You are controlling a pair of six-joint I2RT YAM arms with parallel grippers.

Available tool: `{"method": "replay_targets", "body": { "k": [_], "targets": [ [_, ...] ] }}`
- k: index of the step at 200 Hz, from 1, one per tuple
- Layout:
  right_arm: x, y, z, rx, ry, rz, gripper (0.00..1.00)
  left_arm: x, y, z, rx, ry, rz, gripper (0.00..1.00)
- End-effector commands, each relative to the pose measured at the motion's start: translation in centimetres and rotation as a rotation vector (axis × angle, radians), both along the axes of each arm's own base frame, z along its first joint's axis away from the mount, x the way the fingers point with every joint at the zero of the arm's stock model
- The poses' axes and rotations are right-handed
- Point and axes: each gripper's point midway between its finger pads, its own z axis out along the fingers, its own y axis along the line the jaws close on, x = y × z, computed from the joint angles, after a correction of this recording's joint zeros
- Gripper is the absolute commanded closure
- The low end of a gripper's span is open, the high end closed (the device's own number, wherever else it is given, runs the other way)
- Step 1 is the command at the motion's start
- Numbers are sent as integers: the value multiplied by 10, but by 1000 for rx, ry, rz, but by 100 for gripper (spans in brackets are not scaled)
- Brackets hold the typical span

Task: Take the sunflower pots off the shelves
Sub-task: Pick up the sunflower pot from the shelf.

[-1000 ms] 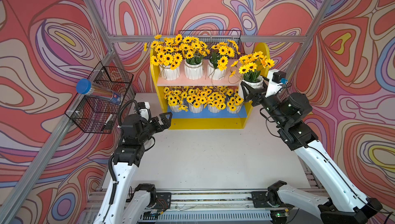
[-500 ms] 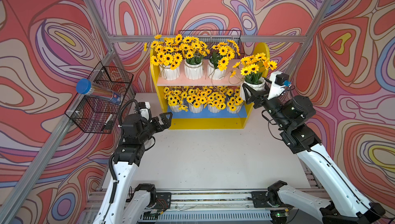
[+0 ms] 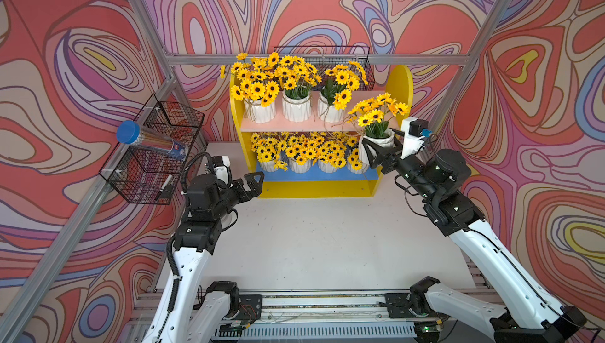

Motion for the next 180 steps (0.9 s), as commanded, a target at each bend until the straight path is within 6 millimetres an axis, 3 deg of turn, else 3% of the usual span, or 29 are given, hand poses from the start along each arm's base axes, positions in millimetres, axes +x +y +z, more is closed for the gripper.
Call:
{"method": "replay_targets", "body": {
  "k": [1,36,180],
  "targets": [
    [-9,7,18,38,-56,49,100,2,0,0,-7,-9,-5,0],
    [-7,21,8,27,-32,91,100,5,0,8,-9,-42,-6,0],
    [-10,74,-32,25,43,230,100,7,-2,3,-14,-25,-16,0]
  ]
}}
